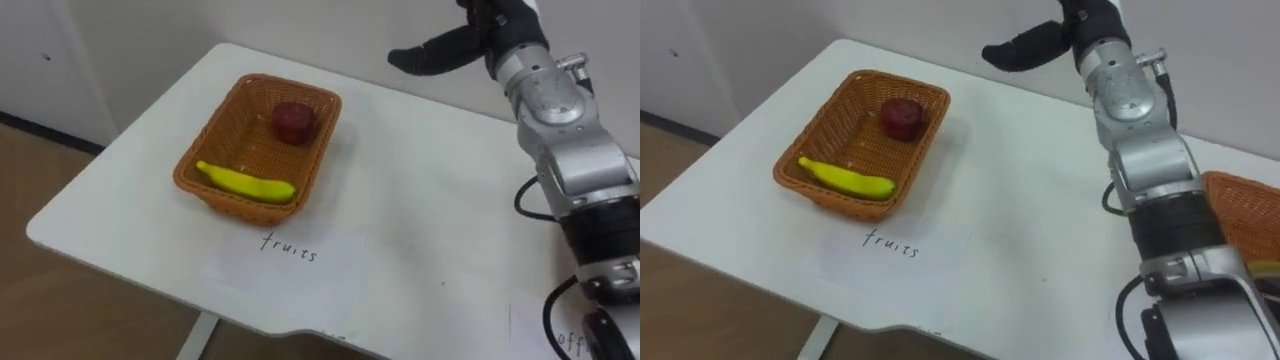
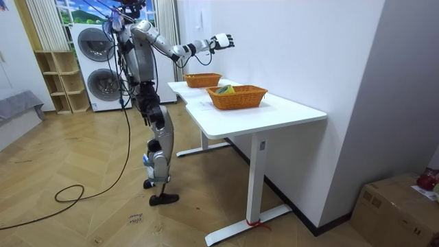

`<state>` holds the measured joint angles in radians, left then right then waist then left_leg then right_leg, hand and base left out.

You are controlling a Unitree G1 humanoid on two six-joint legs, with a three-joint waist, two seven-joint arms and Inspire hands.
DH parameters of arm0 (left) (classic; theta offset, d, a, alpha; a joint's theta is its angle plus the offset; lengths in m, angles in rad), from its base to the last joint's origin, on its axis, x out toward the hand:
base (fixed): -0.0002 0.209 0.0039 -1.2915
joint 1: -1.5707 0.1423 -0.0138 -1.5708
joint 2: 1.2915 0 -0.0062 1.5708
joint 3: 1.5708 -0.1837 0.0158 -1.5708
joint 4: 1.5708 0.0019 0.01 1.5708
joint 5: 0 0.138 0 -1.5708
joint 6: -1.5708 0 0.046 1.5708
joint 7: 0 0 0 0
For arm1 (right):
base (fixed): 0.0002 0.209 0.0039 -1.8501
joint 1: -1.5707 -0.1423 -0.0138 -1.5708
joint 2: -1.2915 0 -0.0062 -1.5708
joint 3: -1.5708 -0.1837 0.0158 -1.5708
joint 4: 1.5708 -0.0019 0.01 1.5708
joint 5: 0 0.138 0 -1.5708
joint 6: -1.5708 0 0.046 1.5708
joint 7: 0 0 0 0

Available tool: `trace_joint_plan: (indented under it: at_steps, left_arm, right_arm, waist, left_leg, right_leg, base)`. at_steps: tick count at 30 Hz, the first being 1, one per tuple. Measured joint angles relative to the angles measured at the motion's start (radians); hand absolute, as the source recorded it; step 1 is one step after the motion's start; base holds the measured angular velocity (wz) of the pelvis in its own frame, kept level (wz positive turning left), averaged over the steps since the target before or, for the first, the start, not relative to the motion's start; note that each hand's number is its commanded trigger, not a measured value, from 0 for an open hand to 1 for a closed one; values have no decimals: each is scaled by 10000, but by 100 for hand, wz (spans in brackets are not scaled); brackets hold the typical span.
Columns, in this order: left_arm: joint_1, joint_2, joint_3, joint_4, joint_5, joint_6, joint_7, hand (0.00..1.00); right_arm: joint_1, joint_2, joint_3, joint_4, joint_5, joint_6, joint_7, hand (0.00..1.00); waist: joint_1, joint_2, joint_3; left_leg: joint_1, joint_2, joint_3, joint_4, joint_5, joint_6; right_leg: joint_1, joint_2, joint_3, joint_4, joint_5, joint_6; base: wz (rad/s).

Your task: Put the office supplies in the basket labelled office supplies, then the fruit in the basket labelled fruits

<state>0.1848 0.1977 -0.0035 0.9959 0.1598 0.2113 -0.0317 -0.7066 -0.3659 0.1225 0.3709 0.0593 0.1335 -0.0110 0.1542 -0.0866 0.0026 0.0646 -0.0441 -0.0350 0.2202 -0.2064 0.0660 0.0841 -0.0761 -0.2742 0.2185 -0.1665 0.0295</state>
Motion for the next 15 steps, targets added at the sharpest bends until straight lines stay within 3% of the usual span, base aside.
trace_joint_plan:
  at_steps: [2,5,11,15]
  left_arm:
    - [24,0,8,-11,1,-10,4,0]
    - [82,71,11,-12,57,-132,32,0]
    - [104,125,327,-56,101,-247,55,0]
    - [193,113,615,-83,103,-358,77,0]
  right_arm:
    - [-65,-125,-29,-188,3,0,-11,0]
    - [-67,-353,-219,-560,99,-4,-45,0]
    - [-66,-1260,-389,-825,-80,-12,-599,0]
    - [-64,-1570,-819,-1388,-309,-5,-647,0]
  waist:
    - [-139,-6,-68]
    - [-245,-58,-103]
    - [-511,-148,-82]
    - [-724,-188,-74]
  left_leg:
    - [105,16,93,-51,0,0]
    - [229,57,256,-114,0,0]
    - [374,111,370,-251,-7,-5]
    - [345,185,768,-334,-5,-17]
  right_leg:
    - [20,20,128,0,0,0]
    - [49,56,266,-4,1,-1]
    - [109,105,366,1,7,-11]
    - [-130,175,621,16,52,-84]
  base:
    - [-14]
    - [-15]
    - [-8]
    - [-25]
